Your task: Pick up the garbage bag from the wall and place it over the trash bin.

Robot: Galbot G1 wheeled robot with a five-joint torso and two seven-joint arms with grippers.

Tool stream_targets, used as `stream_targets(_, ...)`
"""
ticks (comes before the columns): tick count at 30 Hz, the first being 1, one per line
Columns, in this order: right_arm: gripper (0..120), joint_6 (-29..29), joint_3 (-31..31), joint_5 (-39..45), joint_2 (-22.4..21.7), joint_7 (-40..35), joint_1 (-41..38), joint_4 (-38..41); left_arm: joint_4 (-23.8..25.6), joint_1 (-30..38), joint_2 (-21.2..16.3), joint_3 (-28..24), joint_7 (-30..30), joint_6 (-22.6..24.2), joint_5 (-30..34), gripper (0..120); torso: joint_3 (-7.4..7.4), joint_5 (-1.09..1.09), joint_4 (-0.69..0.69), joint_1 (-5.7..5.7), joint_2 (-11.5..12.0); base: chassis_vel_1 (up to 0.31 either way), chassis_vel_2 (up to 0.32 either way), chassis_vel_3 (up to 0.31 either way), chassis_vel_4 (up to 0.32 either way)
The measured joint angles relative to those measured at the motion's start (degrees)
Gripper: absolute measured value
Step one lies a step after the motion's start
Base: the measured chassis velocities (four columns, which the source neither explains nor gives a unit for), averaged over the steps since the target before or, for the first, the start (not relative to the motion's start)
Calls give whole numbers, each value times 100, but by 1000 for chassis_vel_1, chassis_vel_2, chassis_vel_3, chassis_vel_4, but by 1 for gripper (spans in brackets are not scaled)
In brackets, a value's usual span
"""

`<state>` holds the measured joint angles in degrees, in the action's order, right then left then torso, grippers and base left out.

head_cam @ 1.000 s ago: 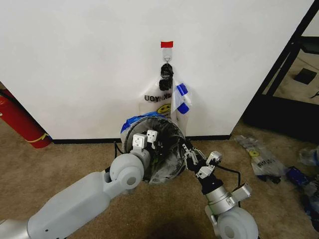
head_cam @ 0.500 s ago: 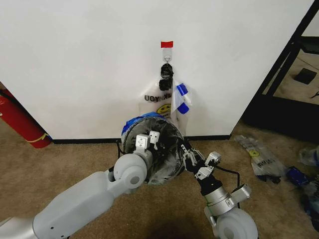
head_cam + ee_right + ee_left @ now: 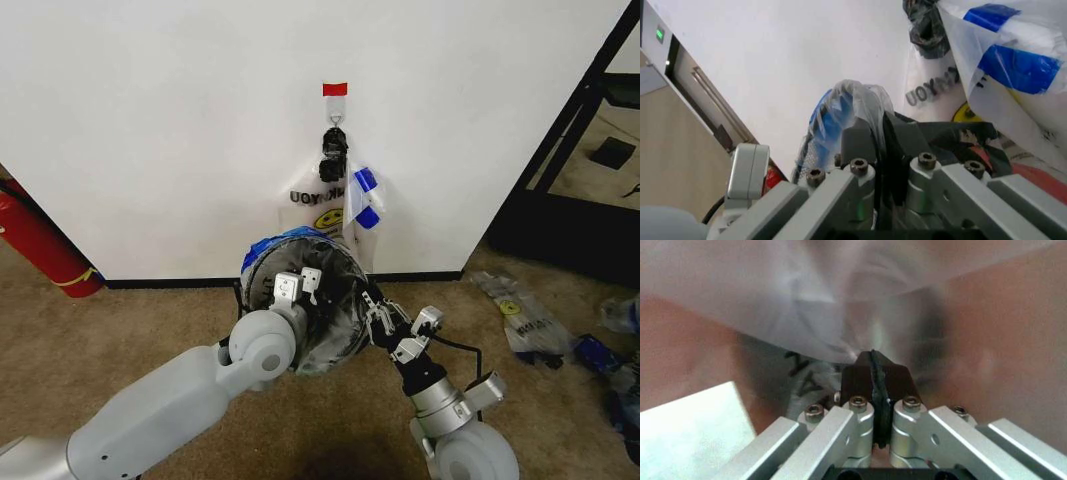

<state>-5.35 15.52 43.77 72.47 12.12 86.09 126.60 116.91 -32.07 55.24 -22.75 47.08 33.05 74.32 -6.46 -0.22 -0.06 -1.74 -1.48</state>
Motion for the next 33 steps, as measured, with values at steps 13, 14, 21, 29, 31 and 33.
stream_targets(13, 1, -31, -19, -133, 20, 74, 98, -11, 20, 8, 63, 47, 122, 186, 147, 16, 0, 0, 0, 0, 0, 0, 0, 0, 0)
stream_targets(14, 1, -31, -19, -133, 20, 74, 98, -11, 20, 8, 63, 47, 122, 186, 147, 16, 0, 0, 0, 0, 0, 0, 0, 0, 0)
stream_targets(21, 1, -33, -13, -134, 21, 75, 124, 31, 28, 7, 34, 48, 132, 250, 147, 41, 0, 0, 0, 0, 0, 0, 0, 0, 0)
stream_targets(29, 1, -43, 17, -124, 31, 74, 127, -10, 76, -27, -18, 72, 122, 263, 140, 73, 0, -1, 1, 0, 0, 0, 0, 0, 0)
stream_targets(31, 1, -51, 19, -117, 37, 72, 101, -64, 128, -32, -53, 88, 79, 256, 139, 81, 0, -1, 0, 0, 0, 0, 0, 0, 0)
stream_targets(33, 1, -69, 20, -123, 40, 73, 75, -146, 192, -54, -94, 112, -22, 216, 131, 89, 0, 0, 0, 0, 0, 0, 0, 0, 0)
